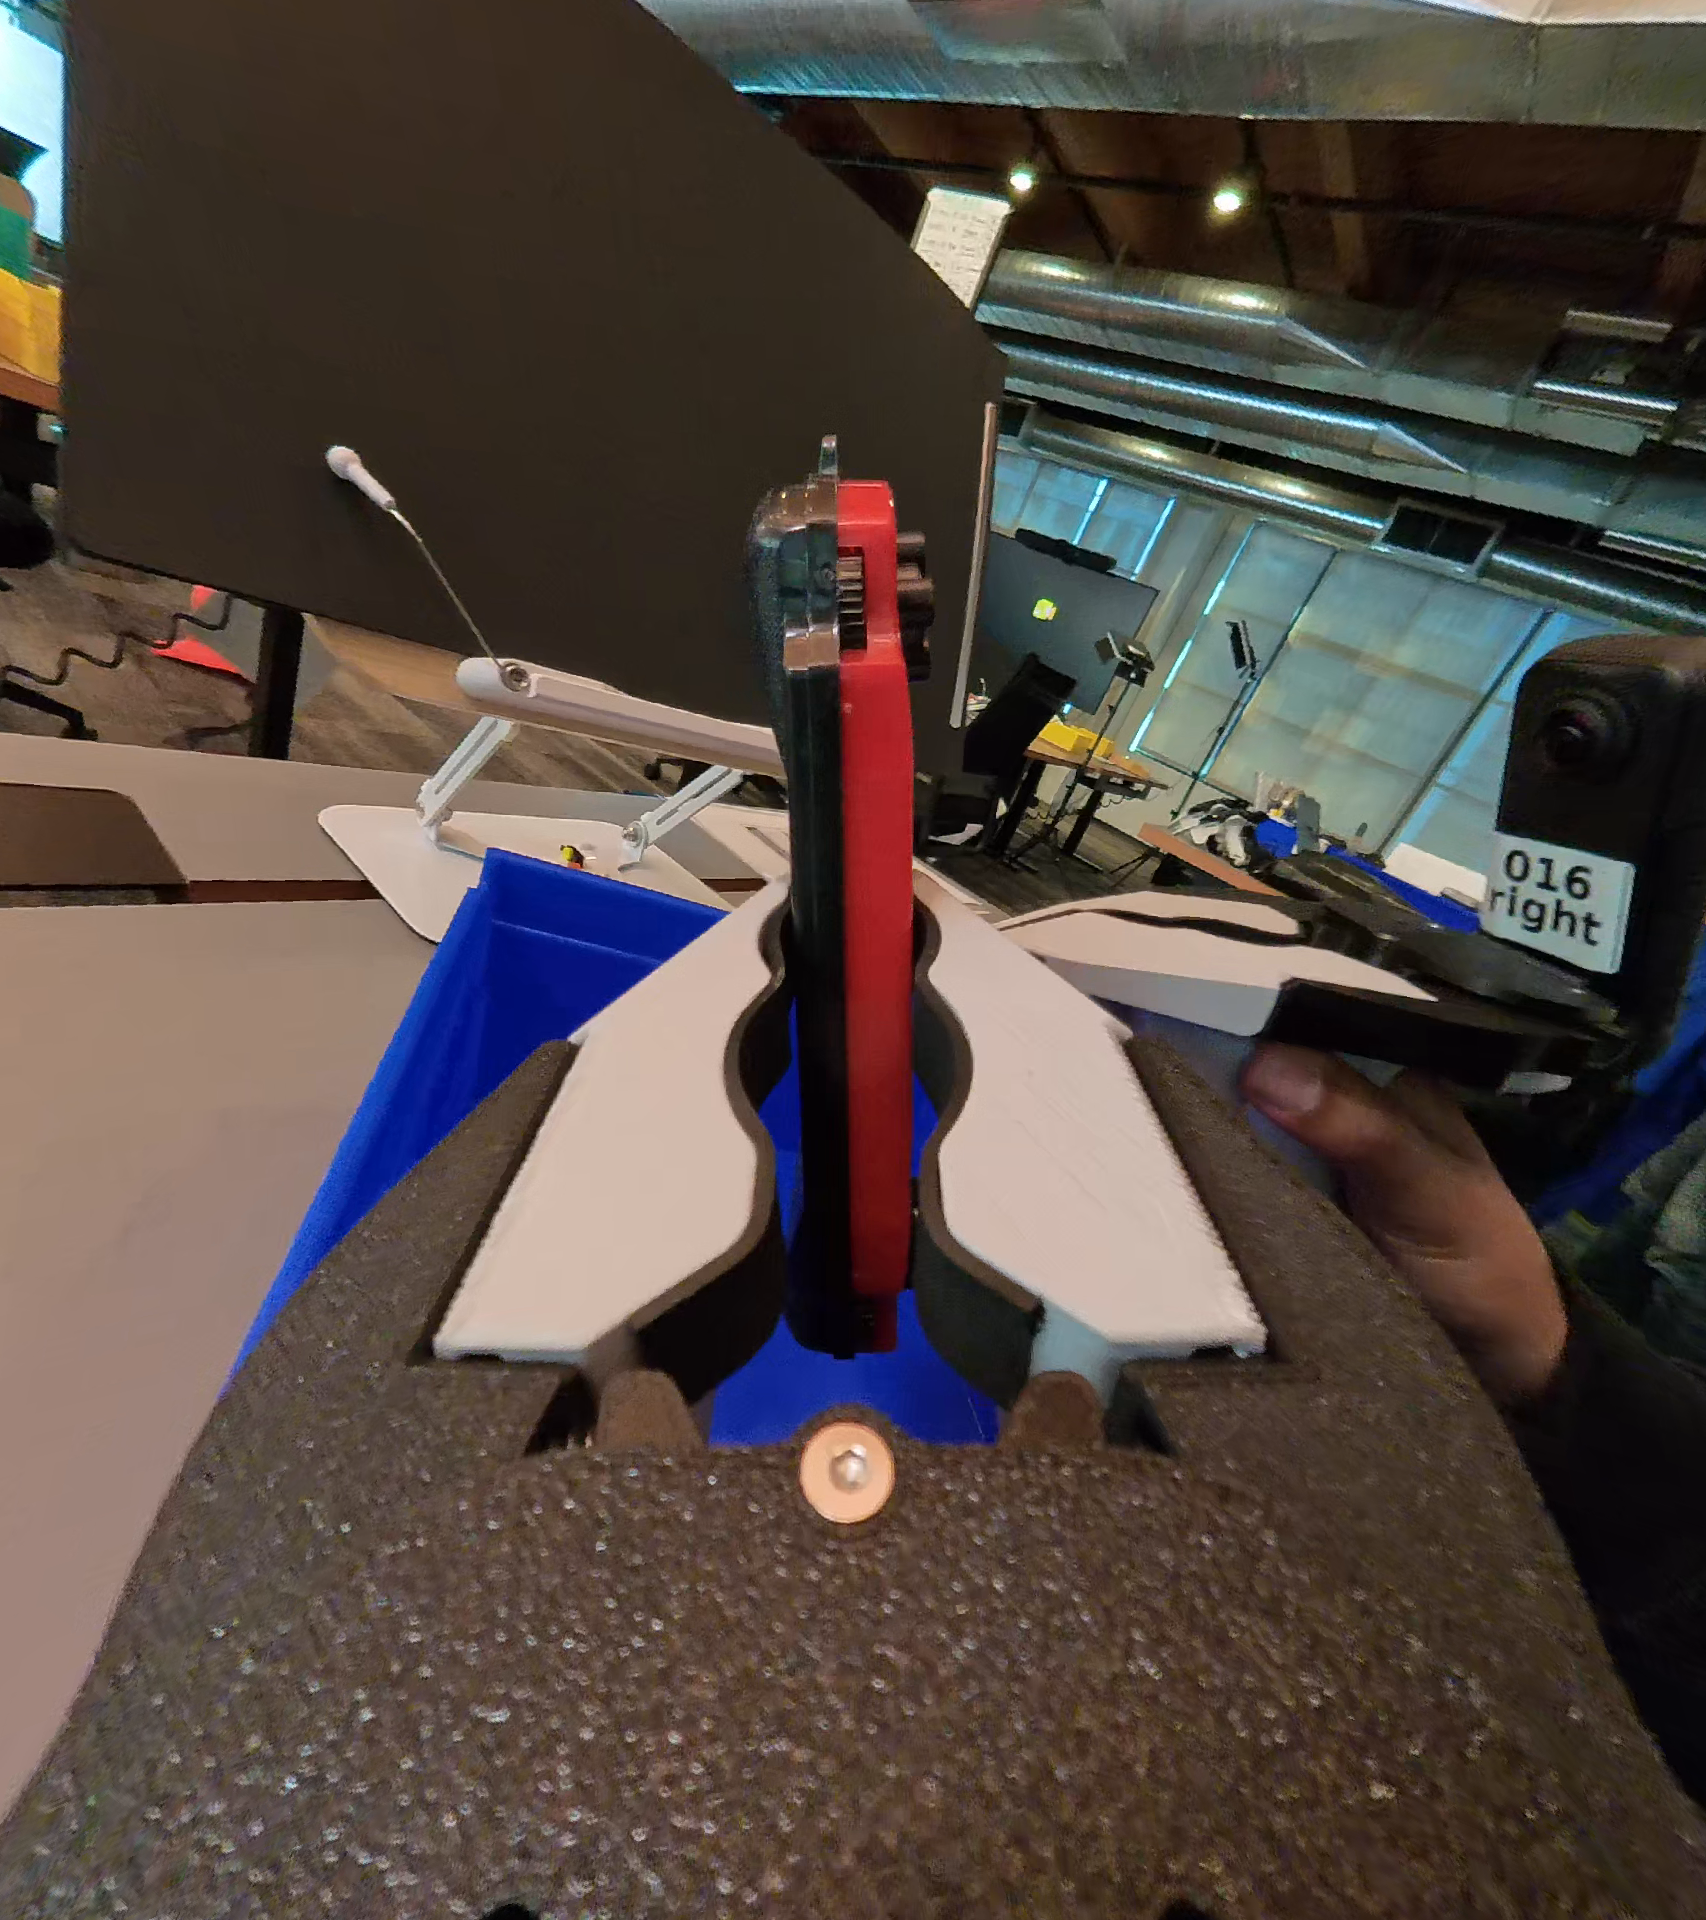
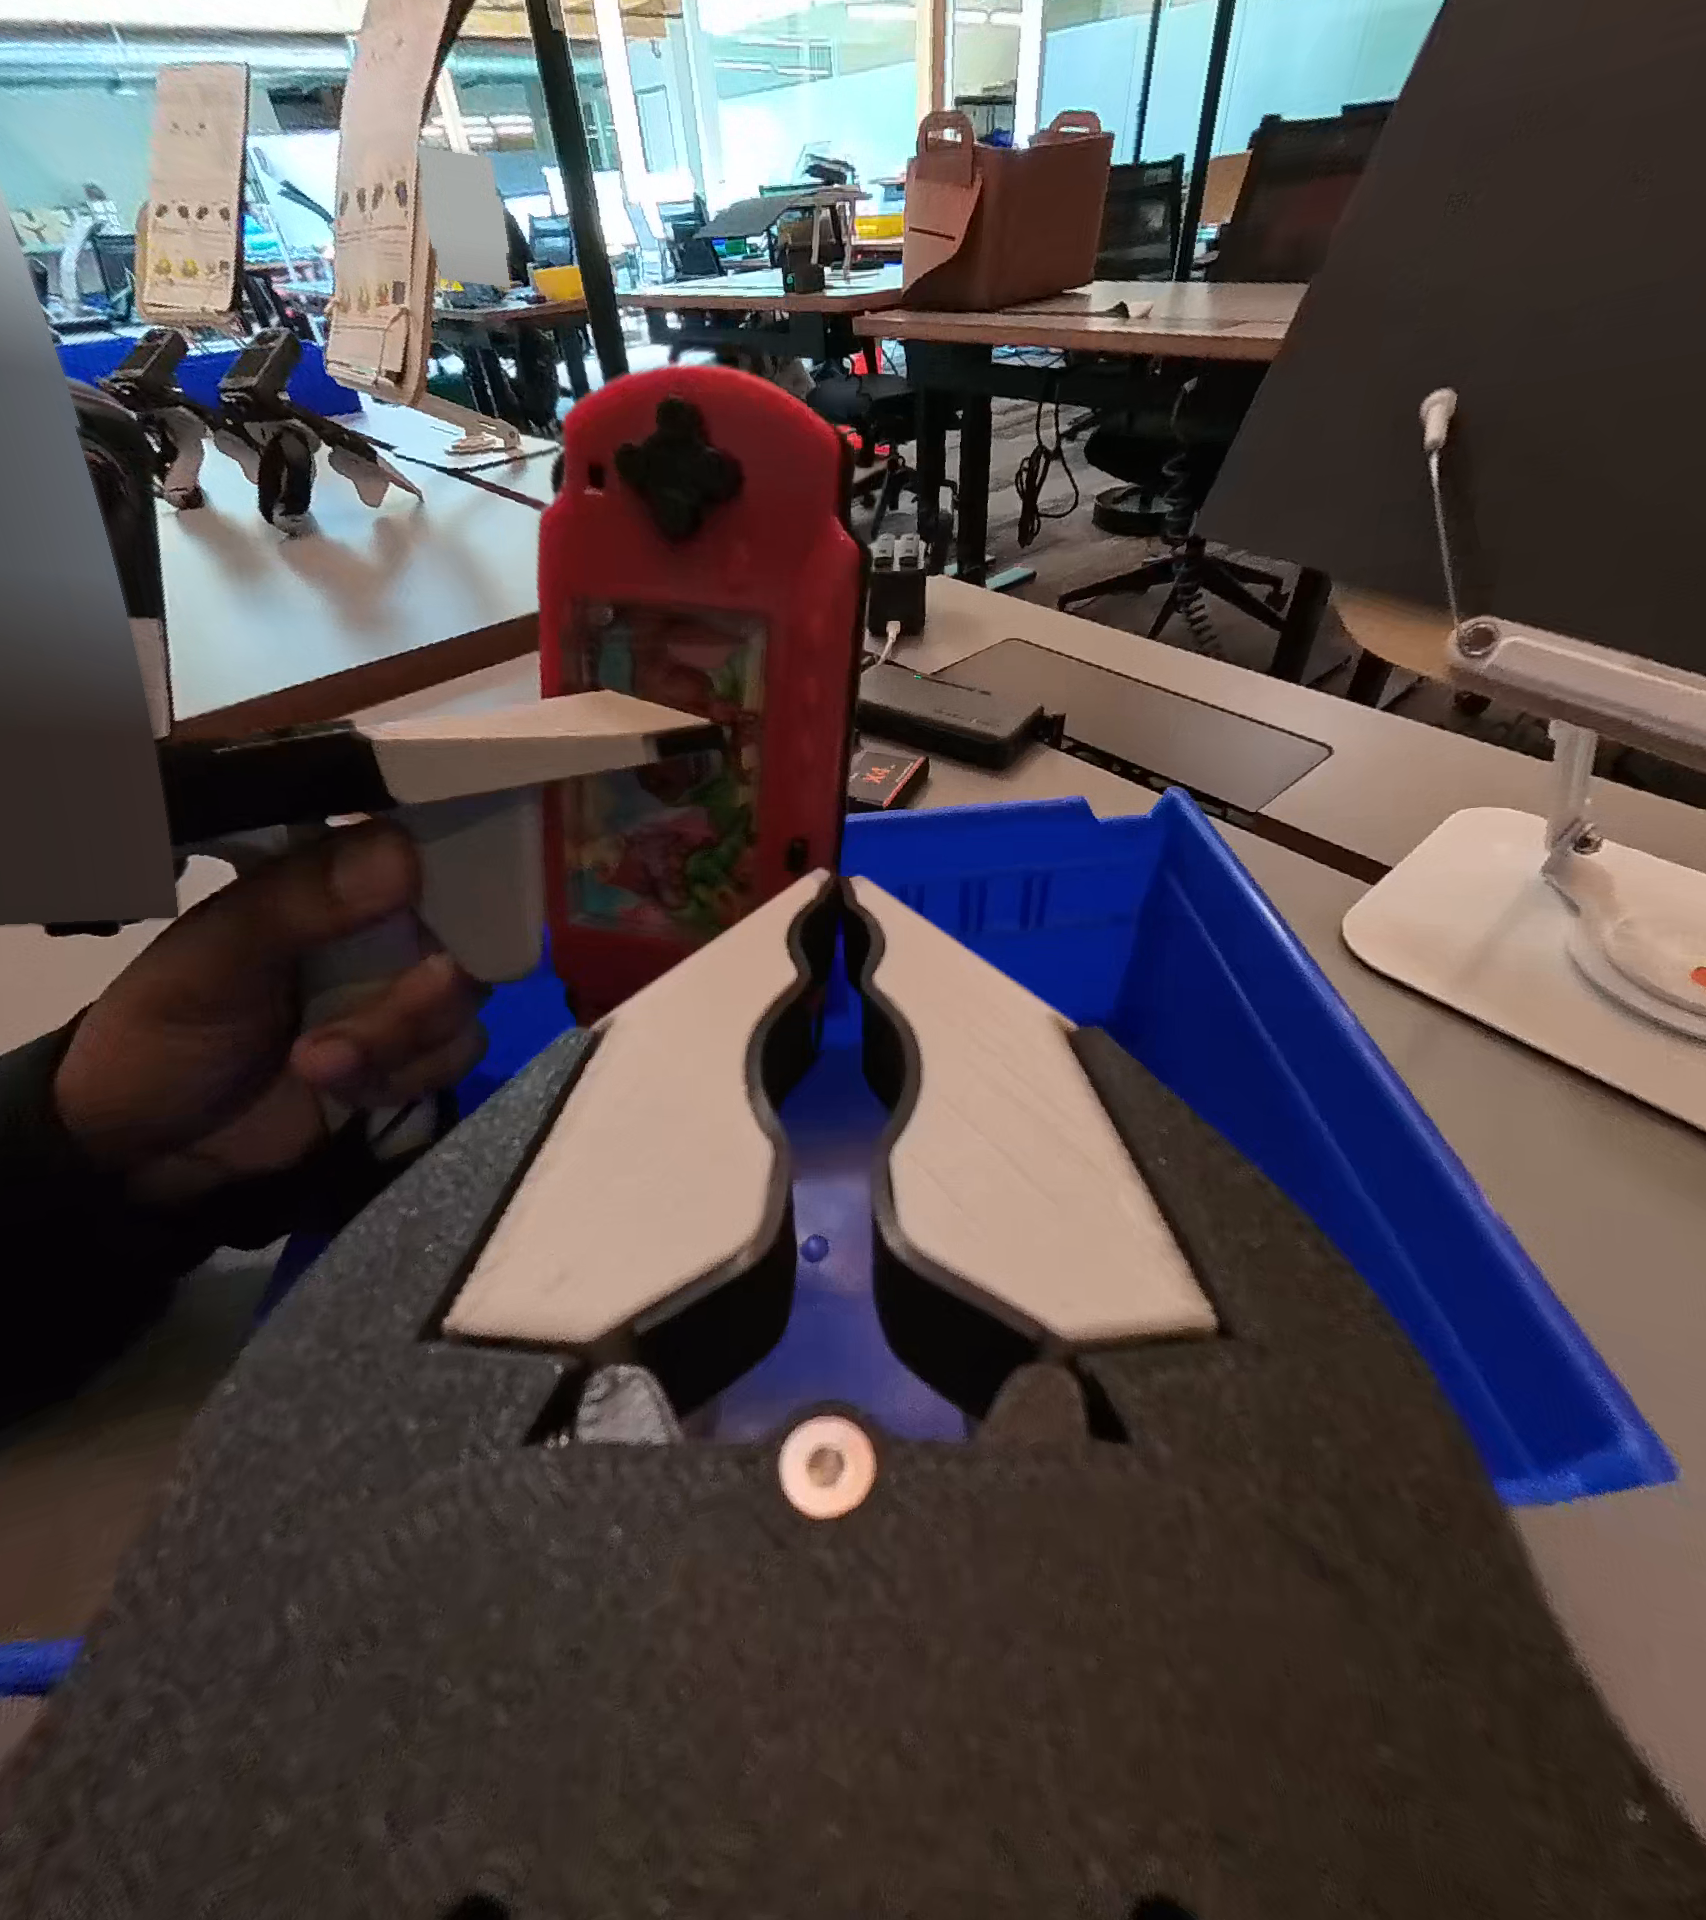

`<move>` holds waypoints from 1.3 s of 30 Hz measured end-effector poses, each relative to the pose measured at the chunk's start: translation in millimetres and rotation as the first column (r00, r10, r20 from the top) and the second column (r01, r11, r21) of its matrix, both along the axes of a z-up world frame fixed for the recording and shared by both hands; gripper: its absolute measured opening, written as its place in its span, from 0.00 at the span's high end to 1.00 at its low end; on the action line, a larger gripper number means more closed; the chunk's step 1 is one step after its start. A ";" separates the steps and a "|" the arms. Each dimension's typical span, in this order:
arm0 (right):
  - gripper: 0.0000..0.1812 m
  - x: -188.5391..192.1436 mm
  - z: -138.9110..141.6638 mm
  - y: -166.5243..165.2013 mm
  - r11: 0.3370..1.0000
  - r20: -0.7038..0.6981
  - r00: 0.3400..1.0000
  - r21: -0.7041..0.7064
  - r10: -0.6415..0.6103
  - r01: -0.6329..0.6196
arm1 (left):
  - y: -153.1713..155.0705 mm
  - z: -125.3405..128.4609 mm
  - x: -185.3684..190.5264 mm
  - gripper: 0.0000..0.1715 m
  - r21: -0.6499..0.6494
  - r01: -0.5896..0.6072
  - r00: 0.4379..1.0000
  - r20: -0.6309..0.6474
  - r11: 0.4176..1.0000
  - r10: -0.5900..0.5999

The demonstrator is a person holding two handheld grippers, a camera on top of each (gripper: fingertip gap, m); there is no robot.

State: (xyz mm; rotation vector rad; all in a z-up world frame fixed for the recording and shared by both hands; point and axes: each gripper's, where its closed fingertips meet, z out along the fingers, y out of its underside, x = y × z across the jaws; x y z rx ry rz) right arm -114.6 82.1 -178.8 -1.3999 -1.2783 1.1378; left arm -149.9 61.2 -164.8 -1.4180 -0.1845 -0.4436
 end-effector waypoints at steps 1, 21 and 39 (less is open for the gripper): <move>1.00 0.3 0.0 1.6 1.000 -0.006 1.000 0.009 -0.013 0.013 | 0.1 0.3 2.2 0.90 0.002 0.012 1.000 0.001 1.000 -0.012; 0.92 -7.7 22.2 -2.1 0.987 -0.076 0.997 0.158 -0.026 0.038 | 2.1 -2.2 24.0 0.90 -0.009 0.054 0.993 -0.109 0.999 -0.055; 0.87 -4.1 51.9 -11.0 0.943 -0.182 0.983 0.322 -0.020 0.079 | 8.2 -14.0 35.9 0.90 -0.071 -0.010 0.953 -0.303 0.997 -0.012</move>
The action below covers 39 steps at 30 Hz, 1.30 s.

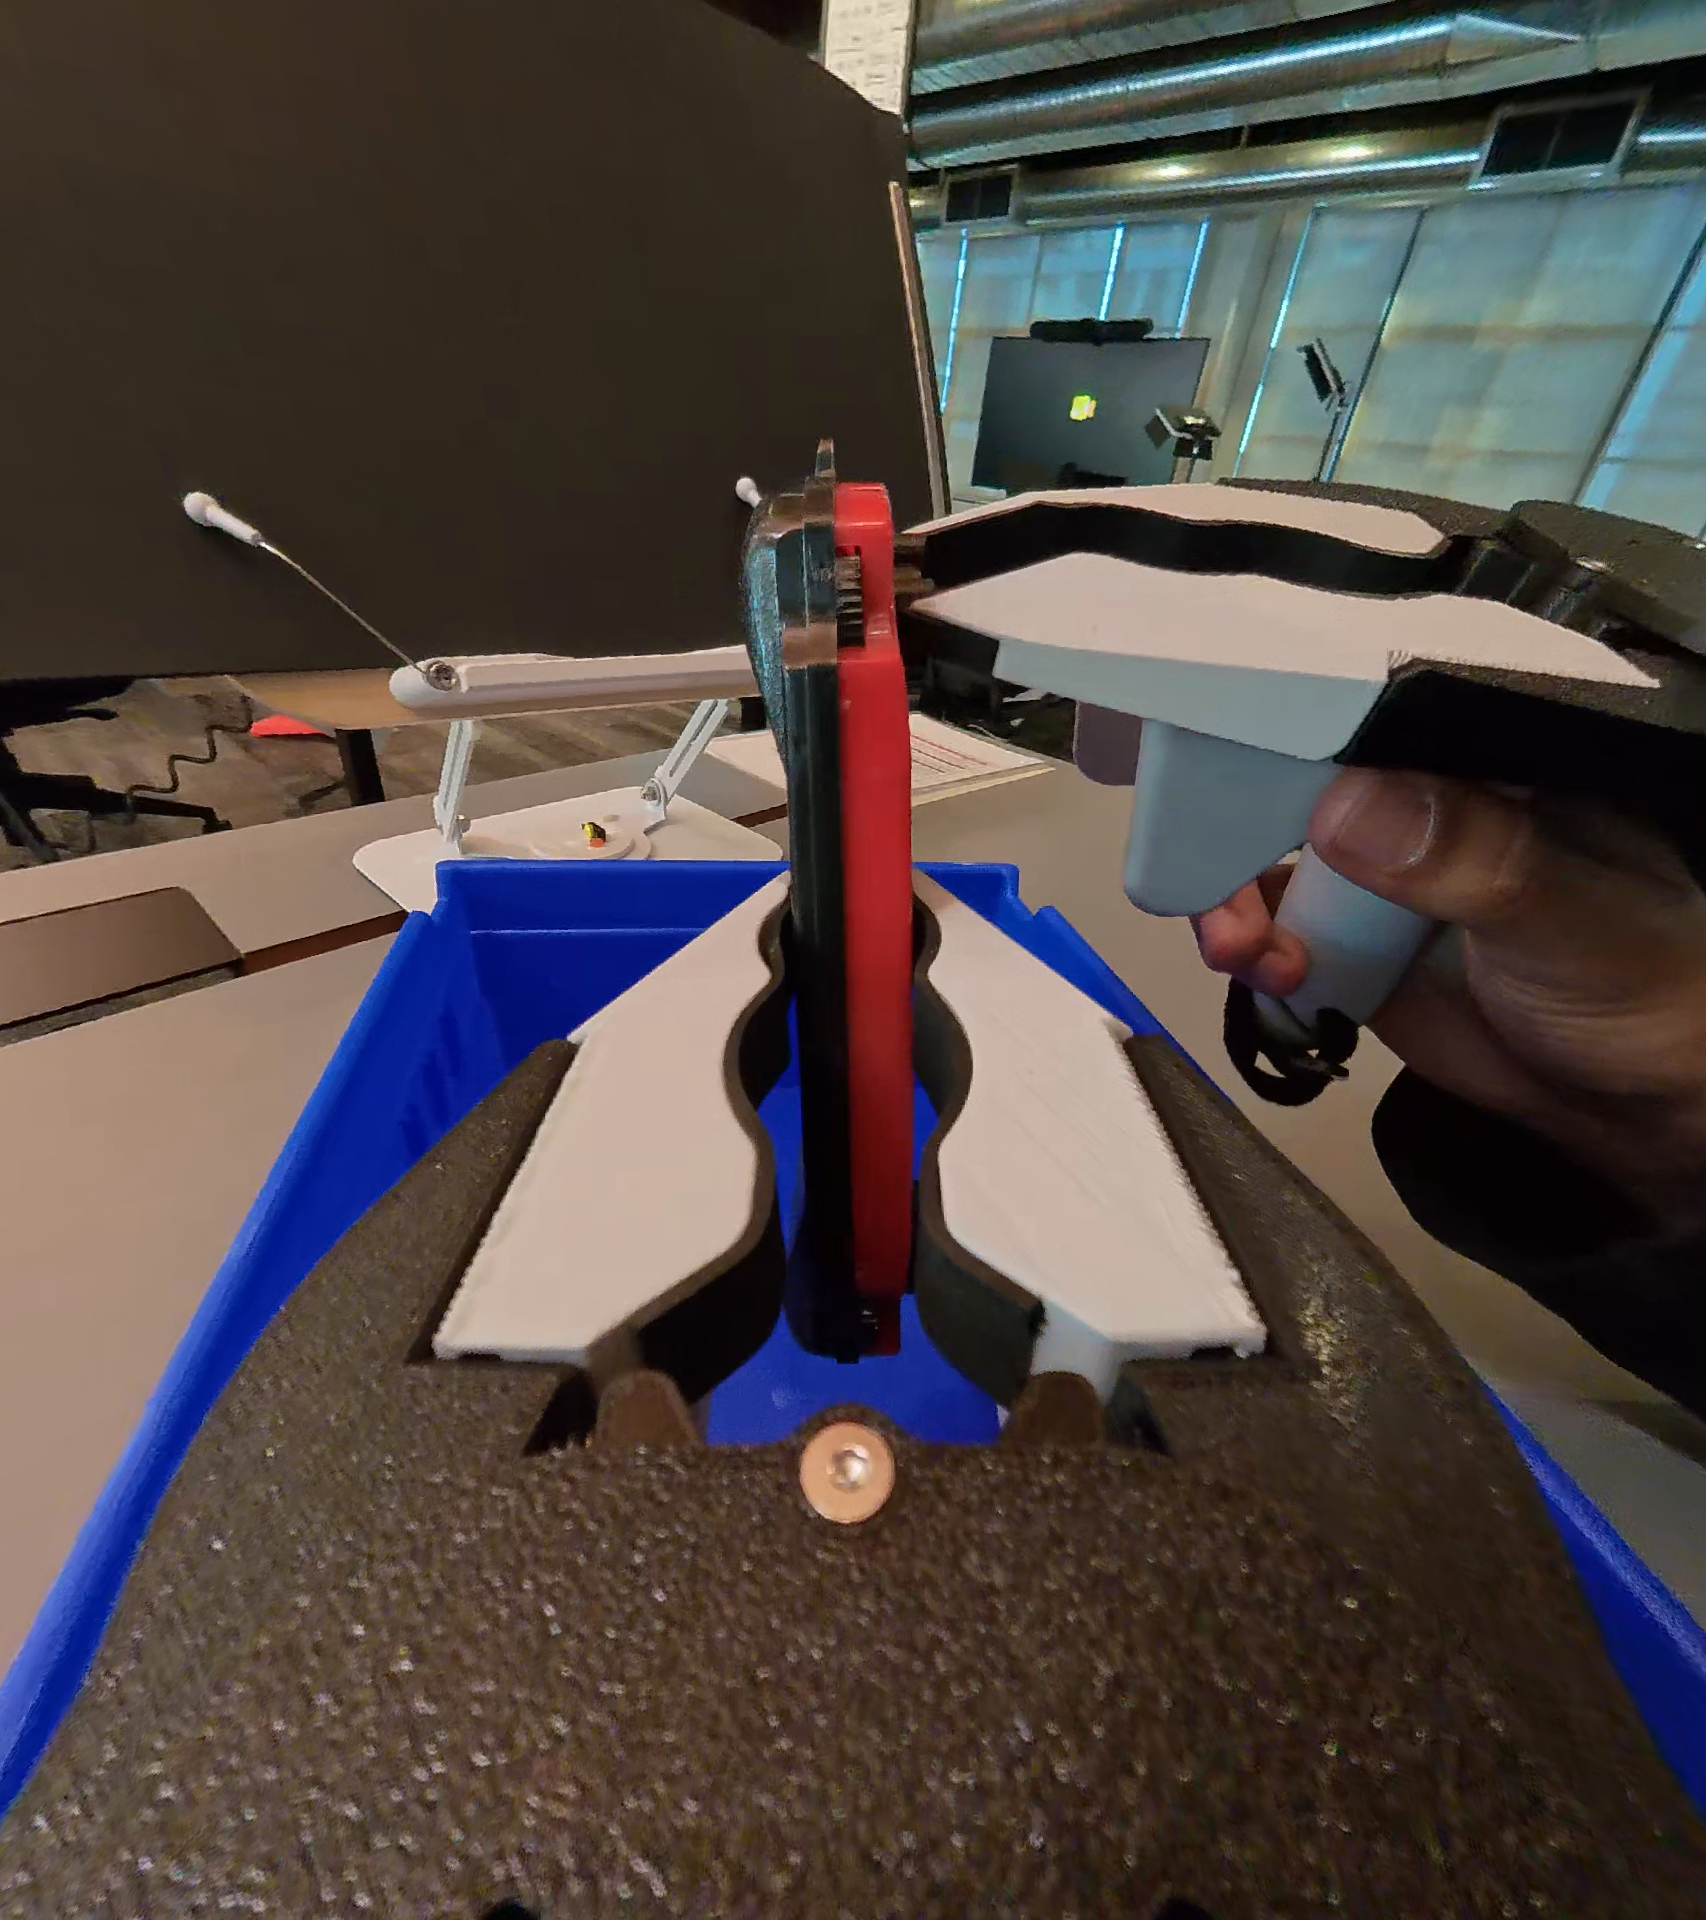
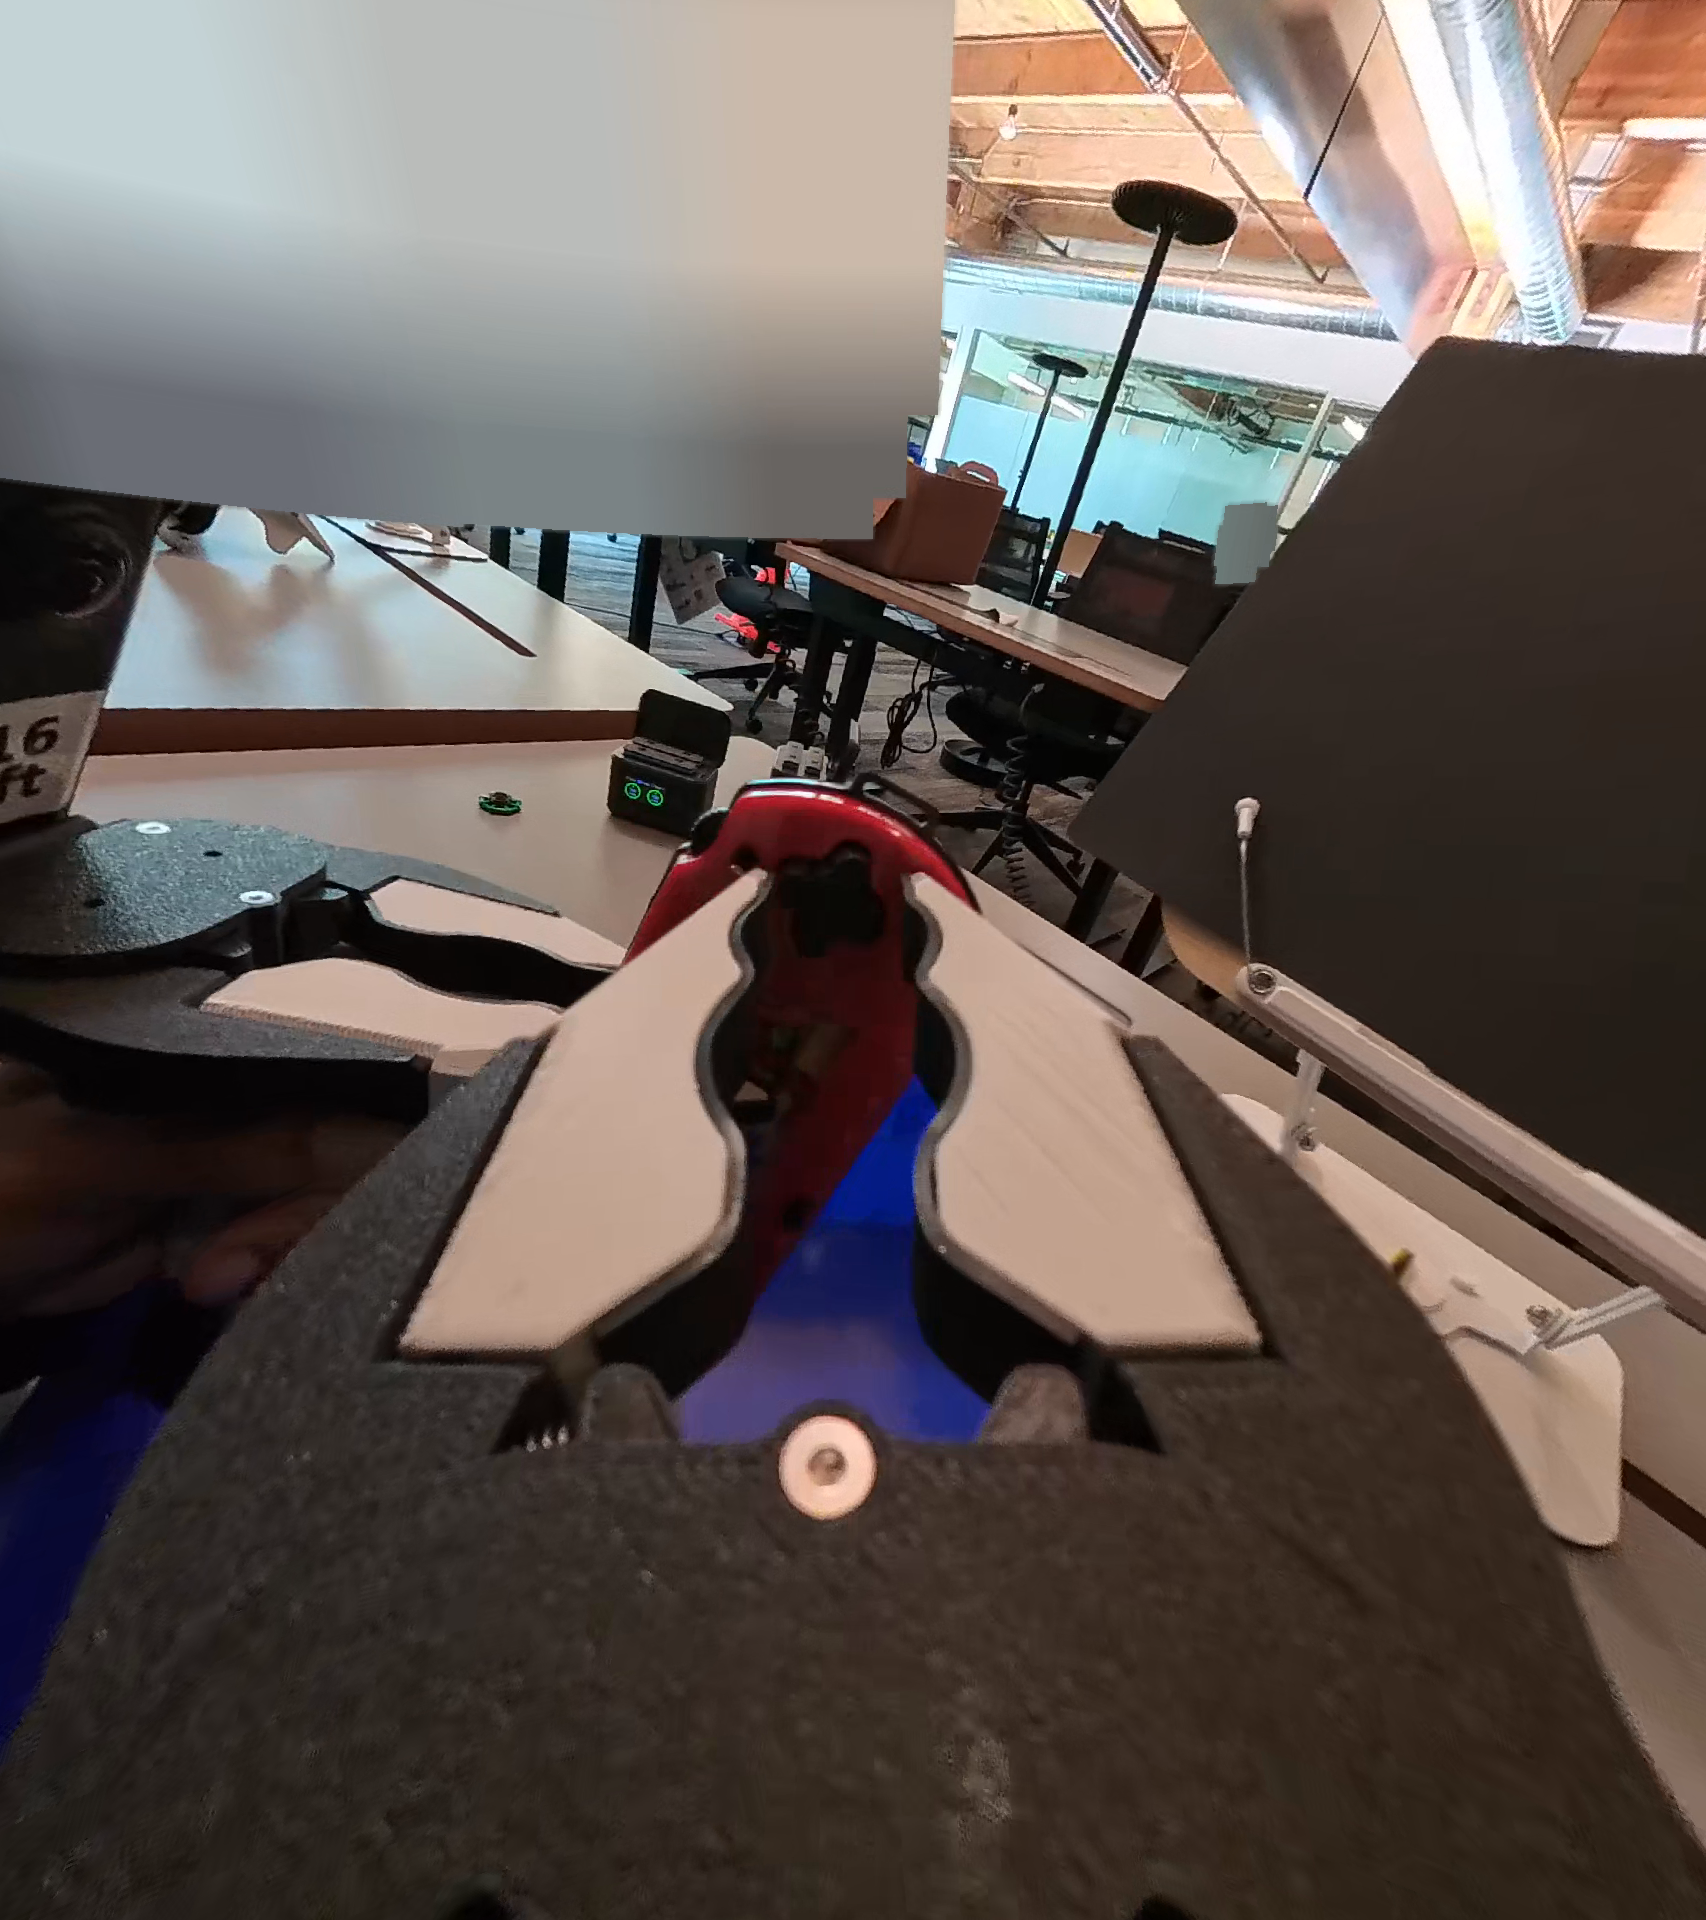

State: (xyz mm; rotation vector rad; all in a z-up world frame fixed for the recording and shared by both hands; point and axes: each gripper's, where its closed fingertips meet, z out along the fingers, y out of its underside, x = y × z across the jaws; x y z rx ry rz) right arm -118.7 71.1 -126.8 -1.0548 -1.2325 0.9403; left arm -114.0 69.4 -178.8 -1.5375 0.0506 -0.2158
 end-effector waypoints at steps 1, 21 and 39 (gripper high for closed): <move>0.87 0.5 0.0 -0.3 1.000 0.001 1.000 0.020 -0.005 0.005 | -0.1 0.1 0.5 0.90 0.000 0.000 1.000 -0.002 1.000 0.000; 0.89 4.7 -1.9 -2.1 0.969 -0.006 1.000 0.246 -0.023 0.024 | 0.1 -1.0 3.5 0.90 -0.011 0.020 1.000 -0.016 1.000 -0.020; 0.83 0.2 -9.9 3.3 0.995 0.056 0.998 0.103 0.004 -0.010 | 3.5 -8.2 1.2 0.90 -0.053 0.029 0.998 0.049 0.998 -0.027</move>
